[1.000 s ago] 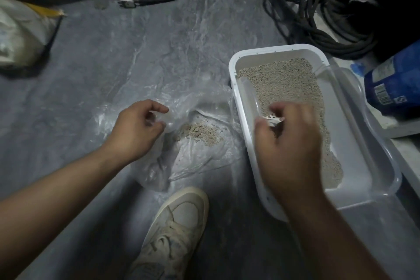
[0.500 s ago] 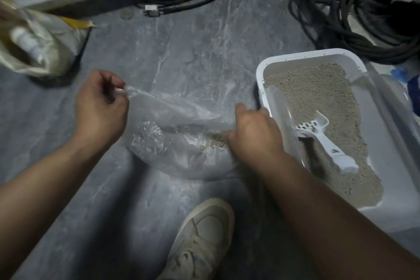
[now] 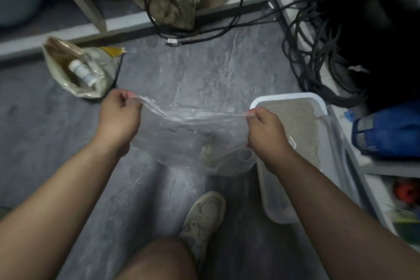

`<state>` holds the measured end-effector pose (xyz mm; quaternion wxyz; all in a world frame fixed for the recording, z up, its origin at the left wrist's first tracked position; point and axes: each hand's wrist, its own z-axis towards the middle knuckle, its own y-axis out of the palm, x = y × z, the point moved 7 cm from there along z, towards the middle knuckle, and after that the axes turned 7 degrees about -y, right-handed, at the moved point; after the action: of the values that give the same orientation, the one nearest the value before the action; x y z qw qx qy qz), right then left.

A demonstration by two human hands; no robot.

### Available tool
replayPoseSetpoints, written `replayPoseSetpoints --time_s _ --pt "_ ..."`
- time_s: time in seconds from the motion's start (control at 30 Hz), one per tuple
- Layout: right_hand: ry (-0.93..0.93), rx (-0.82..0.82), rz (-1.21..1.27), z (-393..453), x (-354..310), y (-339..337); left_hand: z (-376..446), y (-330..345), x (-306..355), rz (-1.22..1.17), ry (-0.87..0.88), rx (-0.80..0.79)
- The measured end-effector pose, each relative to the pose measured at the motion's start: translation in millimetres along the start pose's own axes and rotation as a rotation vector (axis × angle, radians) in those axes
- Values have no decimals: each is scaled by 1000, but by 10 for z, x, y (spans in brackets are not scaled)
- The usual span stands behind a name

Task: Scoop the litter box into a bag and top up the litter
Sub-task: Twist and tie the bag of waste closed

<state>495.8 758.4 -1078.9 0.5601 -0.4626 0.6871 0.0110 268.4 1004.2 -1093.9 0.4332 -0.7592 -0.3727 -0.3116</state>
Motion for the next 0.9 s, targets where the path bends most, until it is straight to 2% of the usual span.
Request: replayPoseSetpoints --time_s 0.13,0.2,0.3,0.43,0.5,0.63,0.8,0.9 --pt "-10 -55 -45 -326 -1053 -512 -399 -647 944 34 -37 52" --pt "-76 -100 -234 -485 -1609 -851 -596 -1016 1450 -3 -66 93" --pt "-167 -82 -561 -766 -2472 -1464 -884 -1608 2210 -69 -84 147" --pt "-120 -119 -751 -1163 -3450 -2119 -1313 -2252 3159 -61 -73 163" --pt "-49 -134 -717 -1344 -3819 -2367 -1548 -2484 3573 -63 -41 168" --pt "140 -132 -289 -1646 -4219 -2741 -1928 -2814 3988 -128 -107 184" --pt "72 -190 -84 -1980 -4604 -3118 -2400 -2943 4158 -225 -228 189" --pt "-36 -175 -68 -2204 -4751 -3444 -2752 -2963 4251 -172 -200 194"
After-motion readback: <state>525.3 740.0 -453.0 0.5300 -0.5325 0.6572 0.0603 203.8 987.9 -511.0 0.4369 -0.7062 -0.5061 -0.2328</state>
